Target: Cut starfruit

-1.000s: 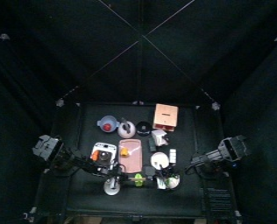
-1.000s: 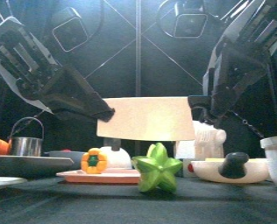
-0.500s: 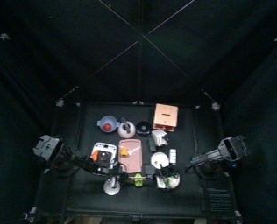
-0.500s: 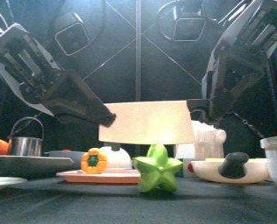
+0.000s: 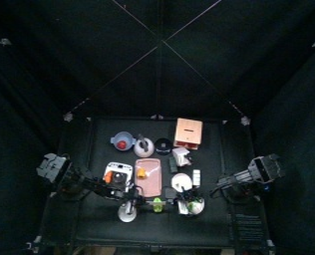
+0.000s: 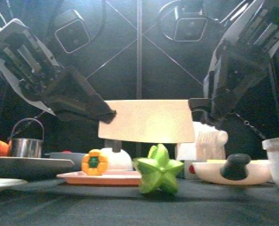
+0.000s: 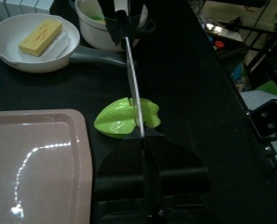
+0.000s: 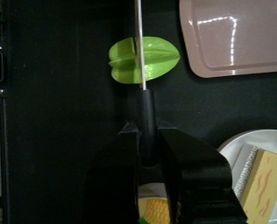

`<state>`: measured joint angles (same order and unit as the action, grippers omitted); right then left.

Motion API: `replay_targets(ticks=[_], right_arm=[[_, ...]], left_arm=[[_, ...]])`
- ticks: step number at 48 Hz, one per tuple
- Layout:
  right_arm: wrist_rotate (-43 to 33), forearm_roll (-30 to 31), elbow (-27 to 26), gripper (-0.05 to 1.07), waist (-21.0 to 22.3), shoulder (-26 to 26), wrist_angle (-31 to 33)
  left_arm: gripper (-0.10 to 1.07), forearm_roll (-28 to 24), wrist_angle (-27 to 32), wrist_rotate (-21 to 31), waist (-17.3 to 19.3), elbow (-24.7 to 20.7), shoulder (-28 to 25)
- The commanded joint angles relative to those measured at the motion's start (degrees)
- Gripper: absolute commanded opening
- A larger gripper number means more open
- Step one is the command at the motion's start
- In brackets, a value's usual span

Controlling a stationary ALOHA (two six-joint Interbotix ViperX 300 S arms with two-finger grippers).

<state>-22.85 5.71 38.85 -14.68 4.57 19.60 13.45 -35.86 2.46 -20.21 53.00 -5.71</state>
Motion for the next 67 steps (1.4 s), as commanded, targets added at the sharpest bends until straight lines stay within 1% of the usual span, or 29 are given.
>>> replay_targets(ticks=[1,11,24,43,67], right_arm=[[0.1,-0.1,-0.5,0.37,0.0,1.1,-0.1],[0.1,-0.2,-0.5,0.37,-0.1,0.6,-0.1],[0.1,-0.8,-0.4,0.37,-0.1,-0.4,-0.2],[0.1,-1.9,-0.7,0.37,-0.1,-2.7,-0.4],[0.1,-2.1,-0.7,0.37,-0.1,-4.0,-1.3]], left_arm=[[0.26,-0.2,-0.2,0.1,-0.7,-0.6,0.4],[0.26,-0.1,-0.2,0.1,-0.8,-1.1,-1.1],[0.26,-0.1,-0.2,0.1,-0.8,-1.1,-1.5],[0.26,0.3,0.0,0.3,-0.8,-2.5,-5.0],[0.26,0.4,0.2,0.3,-0.8,-2.5,-5.7]])
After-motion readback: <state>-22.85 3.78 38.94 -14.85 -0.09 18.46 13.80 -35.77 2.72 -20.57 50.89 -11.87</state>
